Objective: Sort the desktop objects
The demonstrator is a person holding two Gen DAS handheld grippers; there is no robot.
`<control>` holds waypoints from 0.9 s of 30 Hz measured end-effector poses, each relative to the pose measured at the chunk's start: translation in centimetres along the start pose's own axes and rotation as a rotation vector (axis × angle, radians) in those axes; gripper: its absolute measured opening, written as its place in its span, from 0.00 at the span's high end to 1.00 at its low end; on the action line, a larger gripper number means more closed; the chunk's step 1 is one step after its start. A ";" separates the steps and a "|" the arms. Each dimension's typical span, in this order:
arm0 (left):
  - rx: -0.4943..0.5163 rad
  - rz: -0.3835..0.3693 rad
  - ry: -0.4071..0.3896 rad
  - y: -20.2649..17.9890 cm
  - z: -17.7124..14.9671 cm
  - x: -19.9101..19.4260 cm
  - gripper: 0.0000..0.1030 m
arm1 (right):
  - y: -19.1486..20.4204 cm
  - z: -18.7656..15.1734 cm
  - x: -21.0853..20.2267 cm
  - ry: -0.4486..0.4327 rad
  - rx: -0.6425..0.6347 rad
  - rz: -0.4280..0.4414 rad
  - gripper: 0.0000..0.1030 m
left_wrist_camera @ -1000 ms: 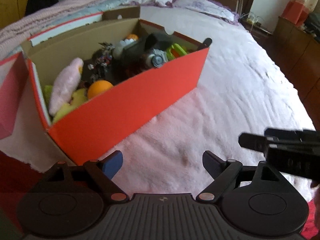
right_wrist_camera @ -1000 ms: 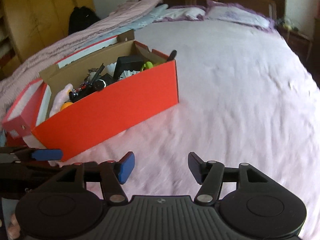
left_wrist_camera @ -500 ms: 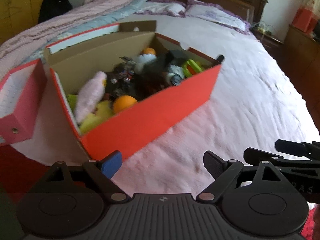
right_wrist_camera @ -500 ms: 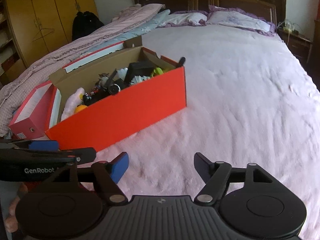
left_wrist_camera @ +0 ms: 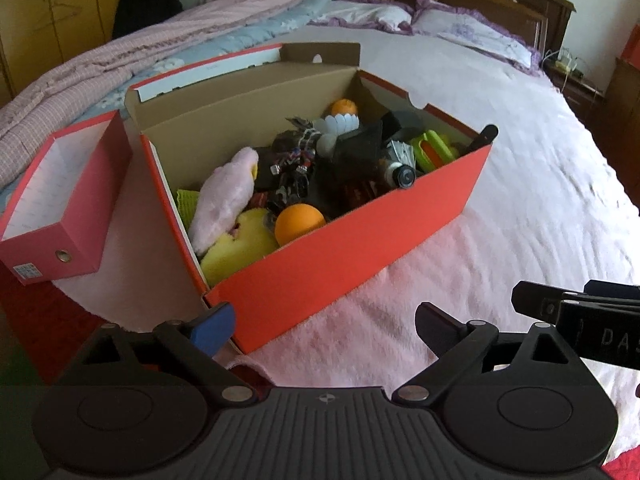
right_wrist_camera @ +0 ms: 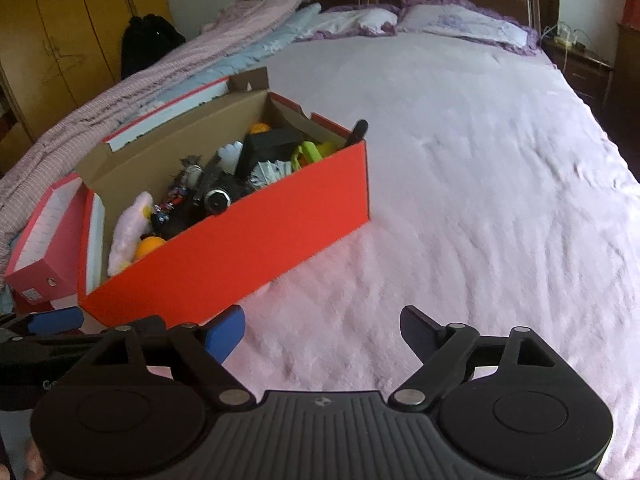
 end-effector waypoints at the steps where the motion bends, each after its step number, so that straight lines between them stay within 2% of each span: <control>1: 0.004 0.001 0.004 0.0 -0.1 0.1 0.06 | -0.1 -0.1 0.1 0.007 0.002 -0.003 0.16; 15: 0.012 0.006 0.041 0.0 -0.8 0.9 0.06 | -0.3 -1.0 1.1 0.050 0.010 -0.007 0.16; 27: 0.012 0.007 0.044 0.0 -0.9 0.9 0.06 | -0.4 -1.1 1.1 0.052 0.012 -0.006 0.16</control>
Point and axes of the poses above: each gripper's, at about its wrist camera, not at the fingertips, and x roughly the way its jaws point, y to its left, z to its top, the point moved 5 cm from there along x, roughly the way its jaws point, and after that the axes turned 12 degrees about -y, right-handed, at the moved point
